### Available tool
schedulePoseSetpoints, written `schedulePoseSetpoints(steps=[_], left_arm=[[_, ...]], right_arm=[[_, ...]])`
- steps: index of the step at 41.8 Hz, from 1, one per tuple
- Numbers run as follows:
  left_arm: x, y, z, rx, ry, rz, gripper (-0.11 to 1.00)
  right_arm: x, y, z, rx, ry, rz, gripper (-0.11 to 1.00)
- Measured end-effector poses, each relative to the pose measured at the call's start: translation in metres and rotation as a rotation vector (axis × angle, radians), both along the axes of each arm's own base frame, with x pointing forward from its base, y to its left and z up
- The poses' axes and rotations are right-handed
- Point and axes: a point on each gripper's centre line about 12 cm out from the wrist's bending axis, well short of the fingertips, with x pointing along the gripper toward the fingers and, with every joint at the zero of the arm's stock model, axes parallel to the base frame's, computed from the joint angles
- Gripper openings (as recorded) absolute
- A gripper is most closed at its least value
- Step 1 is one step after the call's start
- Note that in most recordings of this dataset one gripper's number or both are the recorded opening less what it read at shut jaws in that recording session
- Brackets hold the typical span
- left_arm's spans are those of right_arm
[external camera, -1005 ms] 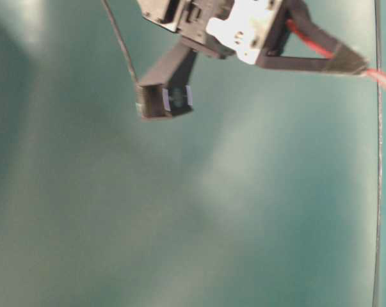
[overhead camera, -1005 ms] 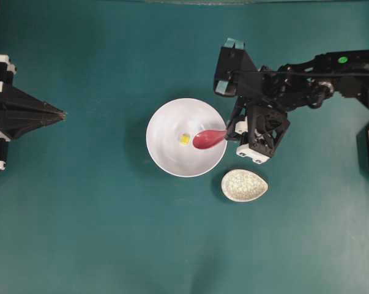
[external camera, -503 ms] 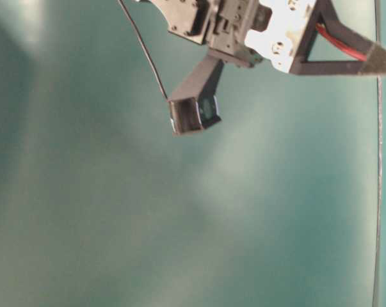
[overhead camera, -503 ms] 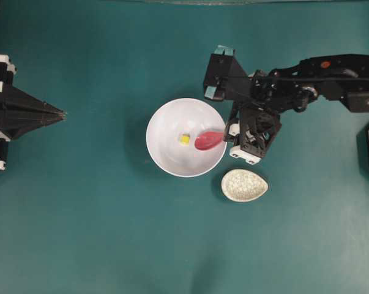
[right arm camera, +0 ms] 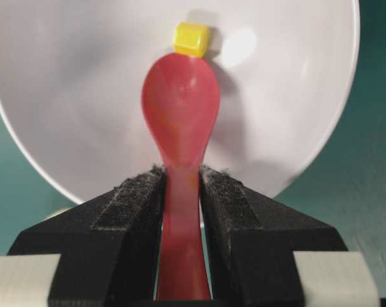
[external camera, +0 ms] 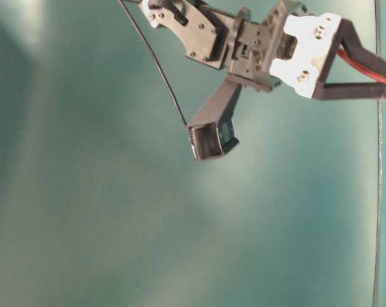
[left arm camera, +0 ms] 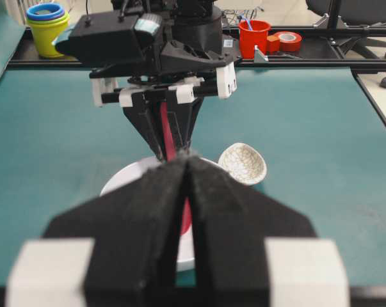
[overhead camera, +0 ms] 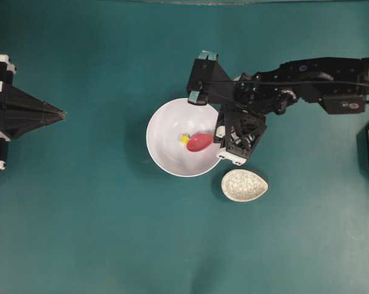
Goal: Scoop the yellow hexagonal prism block from the bowl with a spoon using the right arm.
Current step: 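Lower the spoon bowl into the white bowl beside the yellow block, then drag the spoon under the yellow block to scoop it up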
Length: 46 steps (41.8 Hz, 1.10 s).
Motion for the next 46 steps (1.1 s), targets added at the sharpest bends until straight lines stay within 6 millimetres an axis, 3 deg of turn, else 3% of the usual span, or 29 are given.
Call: schedulePoseSetpoints(steps=[46], left_arm=[[0.000, 0.000, 0.000, 0.000, -0.002, 0.000, 0.00]], right_arm=[[0.026, -0.011, 0.006, -0.073, -0.173, -0.045, 0.24]])
